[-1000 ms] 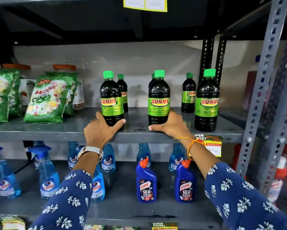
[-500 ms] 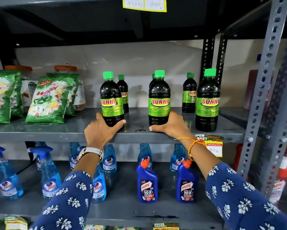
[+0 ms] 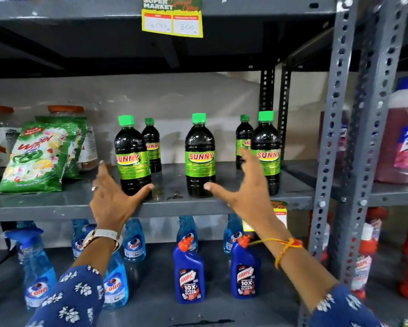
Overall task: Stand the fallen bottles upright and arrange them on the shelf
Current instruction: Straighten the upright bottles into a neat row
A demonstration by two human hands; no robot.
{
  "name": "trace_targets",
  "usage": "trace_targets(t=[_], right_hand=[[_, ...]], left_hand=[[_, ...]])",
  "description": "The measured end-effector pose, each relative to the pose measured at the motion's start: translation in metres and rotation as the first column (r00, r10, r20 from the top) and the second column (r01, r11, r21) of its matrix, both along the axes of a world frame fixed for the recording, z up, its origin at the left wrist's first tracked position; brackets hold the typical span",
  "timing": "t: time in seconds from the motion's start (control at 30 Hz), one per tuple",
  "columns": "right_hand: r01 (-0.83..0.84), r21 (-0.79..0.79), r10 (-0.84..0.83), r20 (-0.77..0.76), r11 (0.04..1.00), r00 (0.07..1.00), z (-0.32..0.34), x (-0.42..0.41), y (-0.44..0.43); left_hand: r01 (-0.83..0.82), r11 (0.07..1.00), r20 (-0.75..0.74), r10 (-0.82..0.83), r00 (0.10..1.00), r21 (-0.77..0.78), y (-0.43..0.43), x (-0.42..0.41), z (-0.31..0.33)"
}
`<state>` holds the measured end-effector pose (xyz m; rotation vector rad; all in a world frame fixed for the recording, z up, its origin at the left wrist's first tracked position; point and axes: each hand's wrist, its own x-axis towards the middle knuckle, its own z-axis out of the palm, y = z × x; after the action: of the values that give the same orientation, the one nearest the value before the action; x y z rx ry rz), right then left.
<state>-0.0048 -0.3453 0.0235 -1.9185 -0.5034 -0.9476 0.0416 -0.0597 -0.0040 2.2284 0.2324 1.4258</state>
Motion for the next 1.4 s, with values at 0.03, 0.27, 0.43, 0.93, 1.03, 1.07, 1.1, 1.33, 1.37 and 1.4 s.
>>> trace_targets(t=[0.03, 0.27, 0.43, 0.93, 1.03, 1.07, 1.1, 1.33, 1.37, 1.4], right_hand=[[0.042, 0.044, -0.047, 0.111, 0.998, 0.993, 0.001, -0.002, -0.017], [0.026, 0.186, 0.015, -0.216, 0.982, 0.976, 0.019, 0.034, -0.097], [-0.247, -0.027, 0.216, -0.4, 0.969, 0.891, 0.01, 0.061, -0.105], [-0.038, -0.155, -0.023, -0.373, 0.987, 0.928, 0.003, 0.066, -0.108], [-0.044, -0.162, -0.021, -0.378, 0.986, 0.926, 0.004, 0.064, -0.108], [-0.042, -0.169, -0.025, -0.38, 0.985, 0.925, 0.005, 0.063, -0.108], [-0.045, -0.174, -0.026, -0.383, 0.984, 0.923, 0.006, 0.062, -0.108], [-0.132, -0.165, 0.046, -0.445, 0.977, 0.894, 0.008, 0.063, -0.111], [-0.138, -0.175, 0.047, -0.444, 0.975, 0.895, 0.008, 0.063, -0.112], [-0.138, -0.176, 0.046, -0.445, 0.975, 0.894, 0.008, 0.066, -0.112]], left_hand=[[-0.006, 0.999, 0.071, 0.004, 0.997, 0.034, 0.001, -0.001, -0.002], [0.279, 0.931, 0.104, -0.31, 0.945, 0.233, -0.084, -0.013, 0.008], [0.255, 0.966, -0.271, -0.232, 0.934, 0.052, -0.128, -0.005, 0.018], [0.16, 0.959, -0.267, -0.095, 0.959, 0.232, -0.123, 0.006, 0.011], [0.165, 0.956, -0.257, -0.101, 0.961, 0.242, -0.123, 0.006, 0.011], [0.169, 0.956, -0.259, -0.105, 0.96, 0.239, -0.123, 0.005, 0.011], [0.176, 0.957, -0.262, -0.113, 0.959, 0.231, -0.123, 0.005, 0.011], [0.174, 0.957, -0.244, -0.115, 0.963, 0.233, -0.125, 0.005, 0.011], [0.178, 0.955, -0.246, -0.118, 0.962, 0.237, -0.125, 0.006, 0.01], [0.168, 0.958, -0.259, -0.106, 0.96, 0.23, -0.124, 0.005, 0.011]])
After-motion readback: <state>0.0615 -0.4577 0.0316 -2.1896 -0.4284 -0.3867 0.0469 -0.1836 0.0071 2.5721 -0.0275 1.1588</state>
